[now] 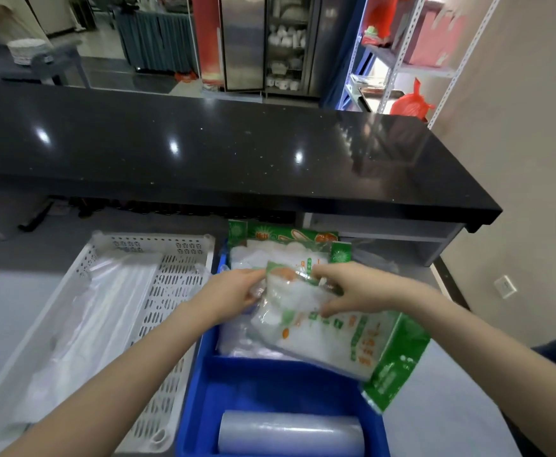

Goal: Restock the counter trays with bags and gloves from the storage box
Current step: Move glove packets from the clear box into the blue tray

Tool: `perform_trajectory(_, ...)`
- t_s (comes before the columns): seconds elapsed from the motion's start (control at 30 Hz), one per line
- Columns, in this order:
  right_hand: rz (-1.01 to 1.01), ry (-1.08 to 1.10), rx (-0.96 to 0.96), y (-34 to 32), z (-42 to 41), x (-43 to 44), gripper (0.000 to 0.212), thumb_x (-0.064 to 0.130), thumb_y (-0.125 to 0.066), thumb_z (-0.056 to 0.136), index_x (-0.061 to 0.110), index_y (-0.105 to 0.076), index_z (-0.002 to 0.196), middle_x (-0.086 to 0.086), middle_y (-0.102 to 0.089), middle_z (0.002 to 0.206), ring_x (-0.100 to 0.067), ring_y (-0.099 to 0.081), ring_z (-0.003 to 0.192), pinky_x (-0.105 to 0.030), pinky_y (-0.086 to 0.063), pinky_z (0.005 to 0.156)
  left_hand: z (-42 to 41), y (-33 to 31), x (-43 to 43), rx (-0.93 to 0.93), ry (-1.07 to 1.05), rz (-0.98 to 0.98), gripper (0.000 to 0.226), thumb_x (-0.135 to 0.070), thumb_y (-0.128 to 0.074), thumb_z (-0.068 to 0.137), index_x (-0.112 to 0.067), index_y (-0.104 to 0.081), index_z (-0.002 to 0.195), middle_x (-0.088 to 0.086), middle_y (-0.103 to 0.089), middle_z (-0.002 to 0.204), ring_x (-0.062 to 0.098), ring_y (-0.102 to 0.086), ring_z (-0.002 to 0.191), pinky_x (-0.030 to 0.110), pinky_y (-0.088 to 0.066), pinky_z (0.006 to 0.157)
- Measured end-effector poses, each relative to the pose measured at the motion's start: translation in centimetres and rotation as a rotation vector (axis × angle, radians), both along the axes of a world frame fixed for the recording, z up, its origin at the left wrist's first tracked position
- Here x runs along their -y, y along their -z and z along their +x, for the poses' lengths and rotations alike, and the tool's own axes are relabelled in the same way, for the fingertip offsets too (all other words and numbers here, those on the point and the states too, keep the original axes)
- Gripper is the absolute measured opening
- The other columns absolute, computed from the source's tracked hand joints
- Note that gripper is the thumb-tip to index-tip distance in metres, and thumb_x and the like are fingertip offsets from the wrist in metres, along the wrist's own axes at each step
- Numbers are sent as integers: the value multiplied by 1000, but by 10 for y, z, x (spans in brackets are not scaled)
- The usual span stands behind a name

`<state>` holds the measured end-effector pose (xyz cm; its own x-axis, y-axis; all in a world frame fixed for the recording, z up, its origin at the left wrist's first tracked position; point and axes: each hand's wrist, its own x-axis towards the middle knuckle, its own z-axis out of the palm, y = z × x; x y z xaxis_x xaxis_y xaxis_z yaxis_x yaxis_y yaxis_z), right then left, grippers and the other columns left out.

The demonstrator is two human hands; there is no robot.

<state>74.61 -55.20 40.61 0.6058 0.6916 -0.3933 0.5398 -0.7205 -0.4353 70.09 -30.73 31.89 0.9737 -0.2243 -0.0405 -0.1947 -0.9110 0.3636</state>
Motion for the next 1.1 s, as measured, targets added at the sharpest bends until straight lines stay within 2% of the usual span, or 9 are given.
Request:
perform_trajectory(0.1,67,129,106,-30,25,8,37,32,-76,74,42,-49,98,18,-62,93,2,-64,79,-18,-55,60,-2,-1,0,4,4,18,30,-19,-62,85,-29,-50,110,-3,-63,107,21,-62,97,31,-49,74)
perform_trajectory(0.2,102,190,233,-50,49,5,42,27,-77,72,45,-52,101,19,-63,91,0,-63,77,-24,-56,60,-5,-1,4,10,13,51,47,-28,-62,88,-28,-45,132,-1,-62,124,19,-61,105,33,-51,85)
perform_trajectory(0.3,60,175,385,-51,68,-12,31,25,-74,73,37,-59,96,13,-64,88,-9,-61,78,-38,-57,68,-10,0,8,-6,45,37,46,-30,-61,90,-35,-44,132,-4,-60,128,14,-62,101,33,-51,87)
perform_trajectory(0.4,27,132,475,-38,76,-36,28,26,-73,75,32,-60,100,10,-62,87,-17,-61,83,-38,-55,69,-14,1,10,24,66,43,45,-31,-59,90,-37,-43,131,-4,-60,126,14,-59,104,31,-49,86)
perform_trajectory(0.53,30,67,456,-10,77,-69,31,23,-70,80,29,-59,109,6,-65,90,-16,-63,82,-33,-53,63,-16,-1,13,81,71,20,46,-30,-61,89,-36,-44,131,-7,-60,127,14,-58,110,30,-48,87)
perform_trajectory(0.7,-75,49,342,32,81,-90,51,21,-72,78,17,-55,125,-6,-64,115,-24,-61,99,-33,-49,70,-18,-3,13,98,60,10,47,-28,-61,88,-36,-43,131,-9,-60,125,15,-58,109,31,-48,85)
perform_trajectory(0.8,-84,70,289,47,83,-90,62,21,-72,79,18,-47,136,-6,-59,127,-23,-59,108,-32,-50,79,-20,-1,13,92,47,-9,45,-28,-60,89,-37,-43,130,-8,-61,122,13,-59,102,30,-47,81)
perform_trajectory(0.97,-169,15,238,41,94,-92,59,16,-76,74,21,-53,128,-4,-63,116,-21,-61,99,-34,-53,79,-19,1,11,83,32,-15,49,-25,-60,88,-38,-41,131,-7,-60,123,13,-58,106,31,-50,85)
perform_trajectory(1.1,-109,24,367,56,88,-94,66,21,-74,77,23,-45,136,-5,-63,120,-22,-61,101,-32,-51,75,-11,-1,13,91,33,8,50,-22,-60,88,-35,-42,132,-4,-62,119,16,-59,103,35,-52,83)
